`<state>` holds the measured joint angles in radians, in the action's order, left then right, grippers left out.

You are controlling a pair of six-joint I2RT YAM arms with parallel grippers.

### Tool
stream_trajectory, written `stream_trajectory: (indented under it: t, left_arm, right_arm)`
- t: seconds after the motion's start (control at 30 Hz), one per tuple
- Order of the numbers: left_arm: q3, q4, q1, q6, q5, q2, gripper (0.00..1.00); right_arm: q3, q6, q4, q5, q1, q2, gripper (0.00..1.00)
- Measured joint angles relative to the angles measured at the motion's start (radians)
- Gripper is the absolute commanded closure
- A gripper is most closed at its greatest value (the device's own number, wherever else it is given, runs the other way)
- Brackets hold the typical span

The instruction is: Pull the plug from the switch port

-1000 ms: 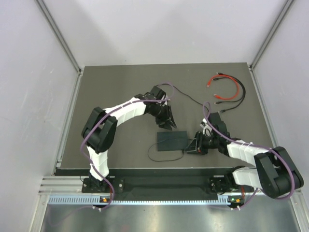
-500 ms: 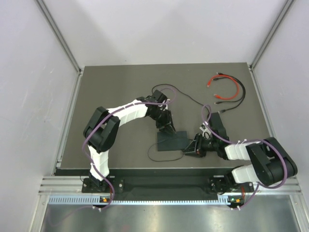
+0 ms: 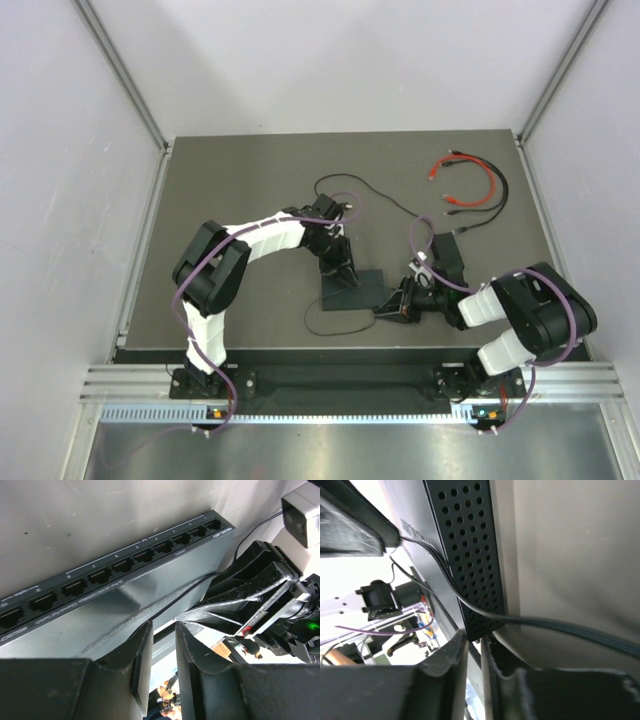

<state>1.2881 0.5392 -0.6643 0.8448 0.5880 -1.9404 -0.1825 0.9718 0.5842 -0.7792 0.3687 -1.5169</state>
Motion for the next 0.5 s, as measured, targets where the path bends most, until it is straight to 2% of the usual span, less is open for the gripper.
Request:
stream_trajectory:
  t: [0.13, 0.4, 0.5]
  left_arm:
    - [-0.015, -0.01, 0.0, 0.008, 0.003, 0.0, 0.71]
    - [-0.036, -0.018, 0.0, 0.022, 0.012, 0.0, 0.71]
    - [-0.044, -0.026, 0.0, 0.026, 0.023, 0.0, 0.71]
  right_arm:
    - [0.008, 0.04, 0.063, -0.004, 0.003, -0.027, 1.0]
    - [0.046, 0.135, 0.208, 0.002, 0.003, -0.08, 1.0]
    - [0.072, 0.182, 0.282, 0.015, 0.005, -0.098, 0.97]
